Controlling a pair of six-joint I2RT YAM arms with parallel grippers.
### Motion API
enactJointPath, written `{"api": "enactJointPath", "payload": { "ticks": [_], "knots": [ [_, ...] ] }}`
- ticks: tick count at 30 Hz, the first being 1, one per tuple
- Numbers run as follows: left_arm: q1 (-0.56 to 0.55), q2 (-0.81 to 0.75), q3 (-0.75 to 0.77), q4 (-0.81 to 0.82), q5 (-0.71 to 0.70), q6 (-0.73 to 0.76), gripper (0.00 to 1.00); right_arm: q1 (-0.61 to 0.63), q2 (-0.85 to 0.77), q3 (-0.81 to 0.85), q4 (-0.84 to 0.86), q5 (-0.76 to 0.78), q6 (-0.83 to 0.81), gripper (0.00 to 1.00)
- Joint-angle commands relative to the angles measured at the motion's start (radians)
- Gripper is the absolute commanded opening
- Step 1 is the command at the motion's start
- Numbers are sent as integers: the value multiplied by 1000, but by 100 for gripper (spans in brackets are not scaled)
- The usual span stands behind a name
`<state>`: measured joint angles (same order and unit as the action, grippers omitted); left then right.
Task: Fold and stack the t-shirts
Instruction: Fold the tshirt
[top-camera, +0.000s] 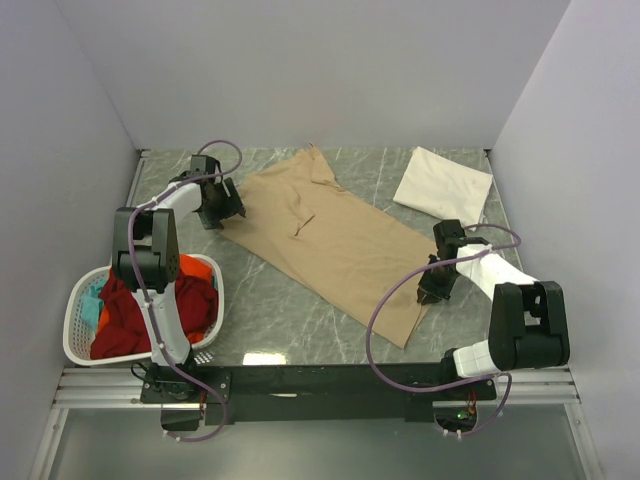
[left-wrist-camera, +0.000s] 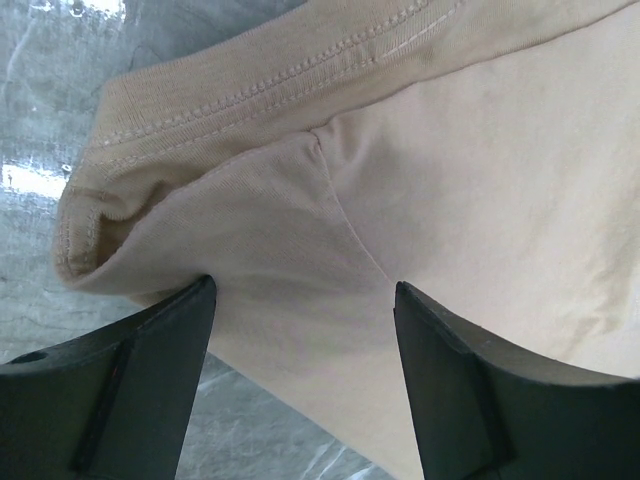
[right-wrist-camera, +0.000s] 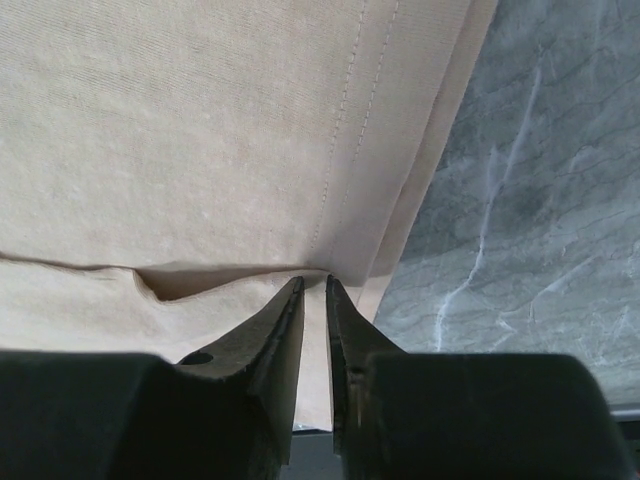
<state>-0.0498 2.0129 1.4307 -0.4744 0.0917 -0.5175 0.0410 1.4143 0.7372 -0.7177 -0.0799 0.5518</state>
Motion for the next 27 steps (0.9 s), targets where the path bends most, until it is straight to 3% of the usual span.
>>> {"api": "enactJointPath", "payload": {
  "ticks": [1,7,14,19,27],
  "knots": [
    [13,32,-4,25,8,-3,78,-7,12,2,20,8,-16,22],
    [25,23,-16,36,17,-19,79,-6,12,-16,35,11,-15,23],
    [28,24,-6,29,22,-19,79,-6,15,-21,37,6,-12,6],
    [30,26,-7,28,25,-19,78,-7,-27,8,-18,28,-21,0],
    [30,29,-12,30,26,-19,78,-6,-100,25,-132,26,-18,0]
  ]
}}
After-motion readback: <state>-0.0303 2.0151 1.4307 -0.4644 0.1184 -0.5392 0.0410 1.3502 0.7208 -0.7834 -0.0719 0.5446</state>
